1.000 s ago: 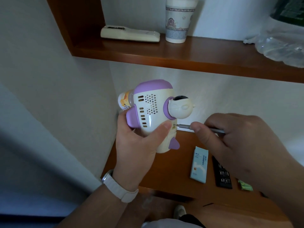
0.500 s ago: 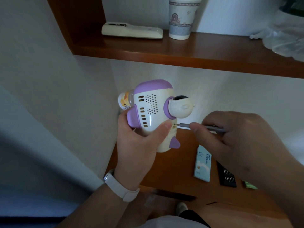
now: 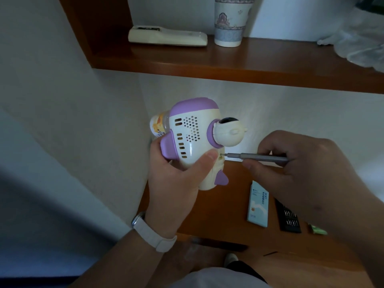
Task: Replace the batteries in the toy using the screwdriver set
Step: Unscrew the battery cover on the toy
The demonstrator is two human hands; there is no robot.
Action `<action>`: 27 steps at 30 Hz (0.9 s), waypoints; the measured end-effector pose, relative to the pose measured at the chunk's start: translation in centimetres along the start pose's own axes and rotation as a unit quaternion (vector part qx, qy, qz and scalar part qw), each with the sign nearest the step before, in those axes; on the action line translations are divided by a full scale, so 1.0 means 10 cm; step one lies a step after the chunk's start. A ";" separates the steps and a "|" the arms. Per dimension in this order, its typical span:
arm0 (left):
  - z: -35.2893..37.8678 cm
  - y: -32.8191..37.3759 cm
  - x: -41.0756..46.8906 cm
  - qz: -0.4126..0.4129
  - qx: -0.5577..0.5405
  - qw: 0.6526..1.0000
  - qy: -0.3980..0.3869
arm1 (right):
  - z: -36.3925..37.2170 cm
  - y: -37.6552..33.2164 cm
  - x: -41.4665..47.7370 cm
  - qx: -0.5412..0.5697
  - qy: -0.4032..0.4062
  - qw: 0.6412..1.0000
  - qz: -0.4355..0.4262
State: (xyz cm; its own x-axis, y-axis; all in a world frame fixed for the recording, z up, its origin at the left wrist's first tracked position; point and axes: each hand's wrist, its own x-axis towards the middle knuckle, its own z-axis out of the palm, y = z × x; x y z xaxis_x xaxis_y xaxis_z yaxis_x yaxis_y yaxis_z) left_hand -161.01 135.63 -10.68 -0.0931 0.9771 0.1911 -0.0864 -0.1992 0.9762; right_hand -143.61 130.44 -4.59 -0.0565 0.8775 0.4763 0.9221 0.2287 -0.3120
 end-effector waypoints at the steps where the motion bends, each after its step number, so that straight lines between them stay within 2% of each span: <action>1: -0.01 0.00 0.00 0.001 0.000 1.000 0.001 | 0.00 -0.01 0.00 -0.001 0.000 1.000 -0.003; 9: -0.07 0.01 -0.03 0.001 0.004 1.000 0.006 | 0.06 0.00 0.03 -0.043 0.014 0.998 -0.035; 14: -0.11 0.01 -0.03 0.001 0.003 1.000 0.018 | 0.09 -0.01 0.05 -0.022 0.002 0.998 -0.061; 21: -0.15 -0.02 -0.03 0.000 0.003 1.000 0.026 | 0.09 -0.06 0.05 0.030 -0.030 0.999 -0.029; 27: -0.15 -0.03 -0.02 0.000 0.007 1.000 0.022 | 0.15 -0.01 0.05 0.006 -0.023 0.999 -0.043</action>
State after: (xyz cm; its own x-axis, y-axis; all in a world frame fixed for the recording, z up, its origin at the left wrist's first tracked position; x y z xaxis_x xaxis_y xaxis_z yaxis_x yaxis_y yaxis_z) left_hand -162.43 135.39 -11.14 -0.1375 0.9727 0.1872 -0.0734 -0.1985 0.9774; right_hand -144.36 131.47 -5.57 -0.1532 0.8731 0.4629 0.9088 0.3084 -0.2809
